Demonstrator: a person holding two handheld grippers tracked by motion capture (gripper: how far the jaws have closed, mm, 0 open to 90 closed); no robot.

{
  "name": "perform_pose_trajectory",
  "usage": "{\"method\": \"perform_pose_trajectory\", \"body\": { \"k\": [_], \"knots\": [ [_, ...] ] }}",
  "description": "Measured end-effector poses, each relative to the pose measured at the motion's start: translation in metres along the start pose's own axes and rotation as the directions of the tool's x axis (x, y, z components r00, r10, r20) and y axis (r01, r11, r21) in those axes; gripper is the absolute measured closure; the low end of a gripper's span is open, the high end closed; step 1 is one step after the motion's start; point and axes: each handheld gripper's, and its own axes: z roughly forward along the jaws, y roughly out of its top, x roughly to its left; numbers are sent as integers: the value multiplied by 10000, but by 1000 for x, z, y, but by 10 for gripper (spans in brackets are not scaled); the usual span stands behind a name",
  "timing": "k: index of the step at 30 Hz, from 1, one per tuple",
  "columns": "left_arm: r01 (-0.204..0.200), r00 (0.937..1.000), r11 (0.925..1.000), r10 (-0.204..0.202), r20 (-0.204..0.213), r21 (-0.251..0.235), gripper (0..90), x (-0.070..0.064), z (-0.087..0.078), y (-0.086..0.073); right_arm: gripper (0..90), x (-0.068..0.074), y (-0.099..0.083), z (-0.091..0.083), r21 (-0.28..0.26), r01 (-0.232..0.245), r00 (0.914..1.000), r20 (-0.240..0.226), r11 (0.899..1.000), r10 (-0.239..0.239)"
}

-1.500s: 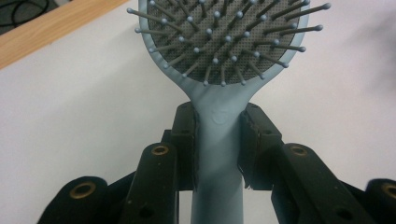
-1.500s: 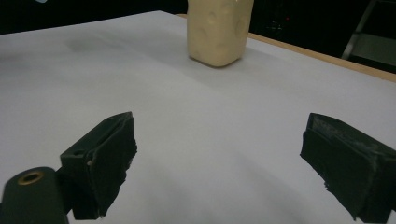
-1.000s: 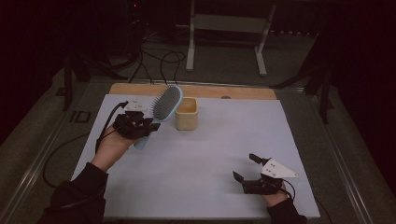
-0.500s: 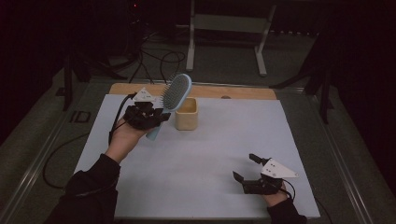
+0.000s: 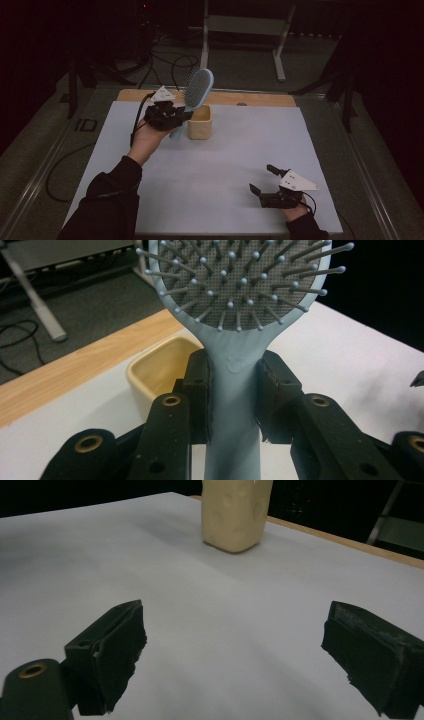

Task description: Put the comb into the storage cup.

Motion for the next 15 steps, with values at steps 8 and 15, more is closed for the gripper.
{"method": "perform_pose_trajectory", "body": {
  "k": [8, 15],
  "knots": [
    [-20, 9996, 9988, 33, 266, -495, 699, -2, 12, 16, 99, 0, 0, 0, -3, -26, 10000, -22, 10000, 26],
    [69, 9990, 9950, -24, 454, -994, 699, 1, 20, 27, 99, 0, 0, 0, 3, -33, 10000, 10, 10000, 33]
  ]
}}
